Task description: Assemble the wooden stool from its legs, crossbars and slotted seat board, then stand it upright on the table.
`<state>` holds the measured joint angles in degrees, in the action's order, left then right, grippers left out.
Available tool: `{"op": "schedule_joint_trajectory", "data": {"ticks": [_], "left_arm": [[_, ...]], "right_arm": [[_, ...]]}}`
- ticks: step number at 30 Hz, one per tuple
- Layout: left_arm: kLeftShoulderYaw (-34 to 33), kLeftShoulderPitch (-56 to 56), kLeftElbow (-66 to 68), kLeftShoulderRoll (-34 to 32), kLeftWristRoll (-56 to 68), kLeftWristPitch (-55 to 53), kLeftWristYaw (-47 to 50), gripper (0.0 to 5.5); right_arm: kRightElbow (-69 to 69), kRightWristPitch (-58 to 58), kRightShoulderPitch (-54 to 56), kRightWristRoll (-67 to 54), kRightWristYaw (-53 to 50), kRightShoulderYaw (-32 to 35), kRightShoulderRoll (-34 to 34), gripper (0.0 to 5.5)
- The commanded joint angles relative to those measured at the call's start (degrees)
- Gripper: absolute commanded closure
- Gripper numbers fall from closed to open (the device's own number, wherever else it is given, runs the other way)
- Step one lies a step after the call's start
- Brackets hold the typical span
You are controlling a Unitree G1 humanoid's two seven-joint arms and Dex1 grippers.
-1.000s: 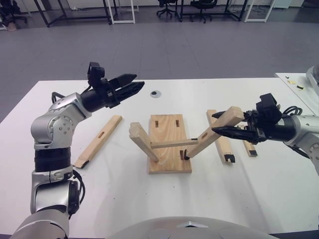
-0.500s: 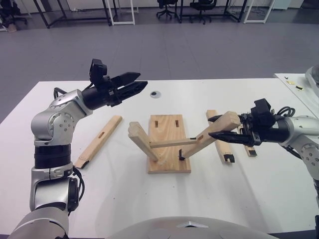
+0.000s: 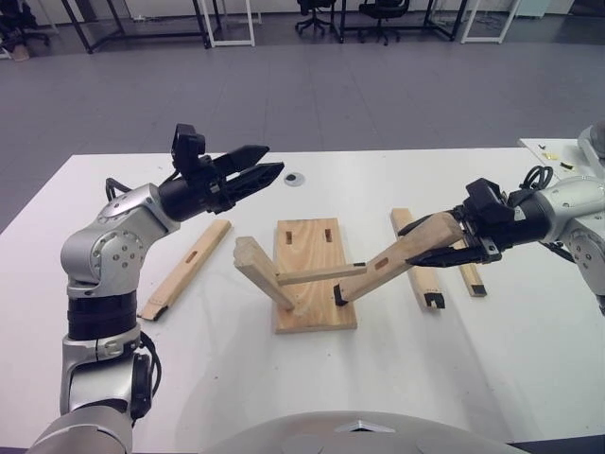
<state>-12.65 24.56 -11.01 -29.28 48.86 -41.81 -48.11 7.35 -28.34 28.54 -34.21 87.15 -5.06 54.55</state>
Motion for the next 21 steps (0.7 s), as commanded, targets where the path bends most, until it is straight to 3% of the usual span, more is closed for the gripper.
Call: {"op": "schedule_joint_trajectory", "data": {"ticks": [1, 16, 21], "left_arm": [[-1.49, -2.61, -3.07, 1.18, 1.01, 0.15, 3.45, 2.16], [-3.00, -7.92, -9.17, 4.77, 2.22, 2.19, 12.41, 2.16], [-2.80, -8.79, -9.69, 5.42, 2.05, 3.50, 13.68, 2.16]], "right_arm": [[1.16, -1.52, 5.03, 1.34, 3.02, -2.48, 1.19, 3.43], [2.93, -1.03, 7.76, 10.41, 4.68, -12.28, 1.99, 3.43], [2.07, -2.14, 13.23, 12.12, 5.14, -16.76, 1.21, 3.43]]}}
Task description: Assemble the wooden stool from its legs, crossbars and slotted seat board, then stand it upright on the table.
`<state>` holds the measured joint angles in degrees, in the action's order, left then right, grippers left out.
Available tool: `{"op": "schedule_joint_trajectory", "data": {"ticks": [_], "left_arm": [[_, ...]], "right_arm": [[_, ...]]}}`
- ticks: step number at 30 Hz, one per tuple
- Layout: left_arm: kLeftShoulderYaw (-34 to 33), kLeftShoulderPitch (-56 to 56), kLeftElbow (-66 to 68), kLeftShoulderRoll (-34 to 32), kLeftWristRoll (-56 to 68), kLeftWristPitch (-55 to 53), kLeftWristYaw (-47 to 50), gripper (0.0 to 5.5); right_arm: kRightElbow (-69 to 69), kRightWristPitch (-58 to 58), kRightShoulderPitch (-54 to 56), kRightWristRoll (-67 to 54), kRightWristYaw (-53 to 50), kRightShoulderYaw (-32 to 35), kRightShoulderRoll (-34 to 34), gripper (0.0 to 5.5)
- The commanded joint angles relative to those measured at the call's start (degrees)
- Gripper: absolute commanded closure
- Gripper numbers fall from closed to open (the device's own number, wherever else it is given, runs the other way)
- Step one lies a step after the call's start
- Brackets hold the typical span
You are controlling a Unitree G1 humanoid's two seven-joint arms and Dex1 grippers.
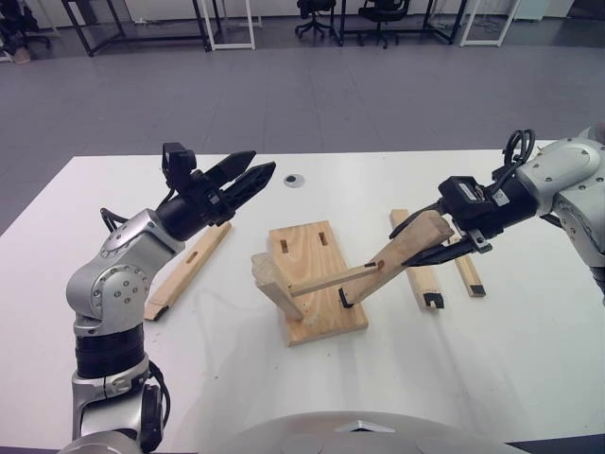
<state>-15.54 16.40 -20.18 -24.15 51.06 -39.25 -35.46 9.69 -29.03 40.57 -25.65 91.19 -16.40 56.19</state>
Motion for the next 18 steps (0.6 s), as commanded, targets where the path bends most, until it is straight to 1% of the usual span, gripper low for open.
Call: {"op": "schedule_joint_trajectory", "data": {"ticks": [1, 6, 12, 18], "left_arm": [[0.20, -0.72, -0.65, 0.50, -0.22, 1.12, 1.28, 2.16], [1.21, -1.04, -1.47, 1.43, -1.55, 2.09, 3.79, 2.16], [2.70, -1.93, -3.04, 2.21, -3.06, 2.76, 6.99, 2.16], [2.85, -1.74, -3.84, 2.48, -2.70, 2.74, 8.54, 2.16]], "right_arm": [[-0.30, -1.52, 2.36, 3.67, 1.16, -6.68, -0.41, 3.43], [1.64, -2.82, 5.26, 4.42, 1.15, -10.45, -0.90, 3.43], [5.10, -8.58, 6.10, 6.72, -1.04, -13.07, -2.79, 3.43], [6.74, -9.74, 5.38, 9.79, -3.00, -15.76, -4.26, 3.43]]}}
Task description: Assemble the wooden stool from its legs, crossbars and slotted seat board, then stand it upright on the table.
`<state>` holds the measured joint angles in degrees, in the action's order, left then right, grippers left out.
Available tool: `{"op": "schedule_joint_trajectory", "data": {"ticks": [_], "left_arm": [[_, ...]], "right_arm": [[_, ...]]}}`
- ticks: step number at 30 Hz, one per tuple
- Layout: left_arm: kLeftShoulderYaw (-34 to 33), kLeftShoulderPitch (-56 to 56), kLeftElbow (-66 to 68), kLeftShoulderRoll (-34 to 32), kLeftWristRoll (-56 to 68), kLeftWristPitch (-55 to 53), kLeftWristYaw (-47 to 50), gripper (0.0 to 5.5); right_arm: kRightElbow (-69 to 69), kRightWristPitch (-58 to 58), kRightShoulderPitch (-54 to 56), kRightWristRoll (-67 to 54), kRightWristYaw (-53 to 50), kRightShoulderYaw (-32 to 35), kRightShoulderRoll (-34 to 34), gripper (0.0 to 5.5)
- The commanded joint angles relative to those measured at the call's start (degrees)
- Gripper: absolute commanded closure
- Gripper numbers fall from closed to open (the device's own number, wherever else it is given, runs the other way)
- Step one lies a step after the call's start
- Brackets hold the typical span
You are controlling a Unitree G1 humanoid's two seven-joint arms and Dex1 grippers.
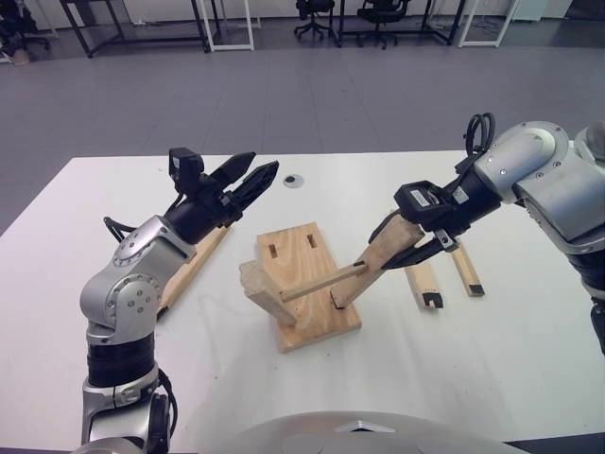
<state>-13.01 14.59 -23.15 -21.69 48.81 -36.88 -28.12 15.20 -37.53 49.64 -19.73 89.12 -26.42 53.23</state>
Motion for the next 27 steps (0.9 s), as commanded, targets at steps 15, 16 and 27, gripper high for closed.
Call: {"op": "schedule_joint_trajectory", "data": {"ticks": [15, 16, 27], "left_arm": [[0.42, -1.01, -0.49, 0.47, -1.67, 2.59, 4.35, 2.16], [0.48, -1.06, -0.27, 0.51, -1.95, 2.87, 4.52, 2.16], [2.48, -2.44, -0.27, 1.86, -16.05, 9.90, 12.47, 2.16]], "right_arm": [[-17.83, 4.74, 5.88, 7.96, -7.91, 3.13, -8.41, 1.55], [-19.73, 4.83, 8.14, 7.26, -7.51, 4.52, -9.20, 1.55], [13.18, -13.68, 1.78, 1.76, -35.49, 19.18, -19.33, 1.55]]}}
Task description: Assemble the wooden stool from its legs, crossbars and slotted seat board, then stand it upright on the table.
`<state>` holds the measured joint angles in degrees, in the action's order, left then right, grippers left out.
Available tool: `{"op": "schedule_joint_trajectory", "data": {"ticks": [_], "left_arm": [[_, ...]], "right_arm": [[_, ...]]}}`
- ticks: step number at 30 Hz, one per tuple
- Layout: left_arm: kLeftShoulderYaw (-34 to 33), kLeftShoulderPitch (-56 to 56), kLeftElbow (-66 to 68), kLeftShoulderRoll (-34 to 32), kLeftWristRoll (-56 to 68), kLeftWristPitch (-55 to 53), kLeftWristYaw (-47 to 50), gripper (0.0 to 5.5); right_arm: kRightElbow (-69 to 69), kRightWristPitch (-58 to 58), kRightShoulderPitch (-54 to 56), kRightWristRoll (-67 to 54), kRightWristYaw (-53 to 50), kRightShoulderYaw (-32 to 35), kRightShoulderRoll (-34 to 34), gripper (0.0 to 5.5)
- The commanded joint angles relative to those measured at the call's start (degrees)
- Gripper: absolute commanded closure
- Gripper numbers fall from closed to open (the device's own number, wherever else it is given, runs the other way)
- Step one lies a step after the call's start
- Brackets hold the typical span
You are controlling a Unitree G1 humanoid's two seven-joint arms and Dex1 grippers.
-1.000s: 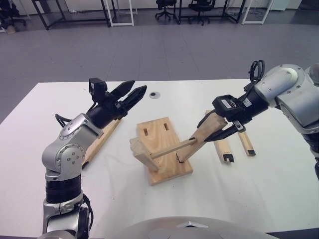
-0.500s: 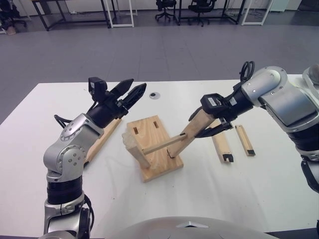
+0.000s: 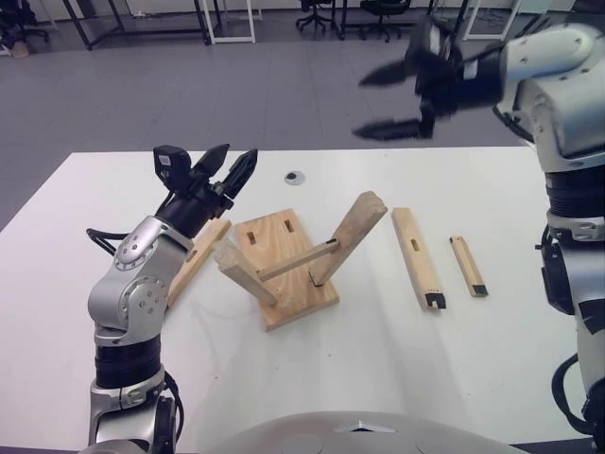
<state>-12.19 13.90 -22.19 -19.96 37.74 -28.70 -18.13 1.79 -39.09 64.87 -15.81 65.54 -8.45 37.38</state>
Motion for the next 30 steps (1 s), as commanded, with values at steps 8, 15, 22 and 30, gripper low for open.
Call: {"op": "schedule_joint_trajectory", "data": {"ticks": [8, 15, 22, 30], "left_arm": [[1.10, -2.76, -1.51, 1.82, -6.11, 2.18, 3.99, 2.16], [1.00, -2.05, -1.26, 2.90, -6.55, 2.49, 4.59, 2.16], [1.08, -2.68, -1.58, 4.34, -7.34, 3.25, 5.25, 2.16], [1.09, -4.73, -2.50, 5.64, -7.93, 4.15, 6.26, 2.16]], "right_arm": [[47.48, -24.61, -34.61, 8.46, -37.16, -9.52, -9.62, 1.55], [40.21, -8.22, -30.13, 19.66, -35.46, -16.62, 3.15, 1.55], [30.62, 7.70, -26.76, 25.20, -36.44, -14.43, -0.01, 1.55], [35.24, 15.33, -21.51, 25.46, -45.04, -1.72, -9.41, 1.55]]}}
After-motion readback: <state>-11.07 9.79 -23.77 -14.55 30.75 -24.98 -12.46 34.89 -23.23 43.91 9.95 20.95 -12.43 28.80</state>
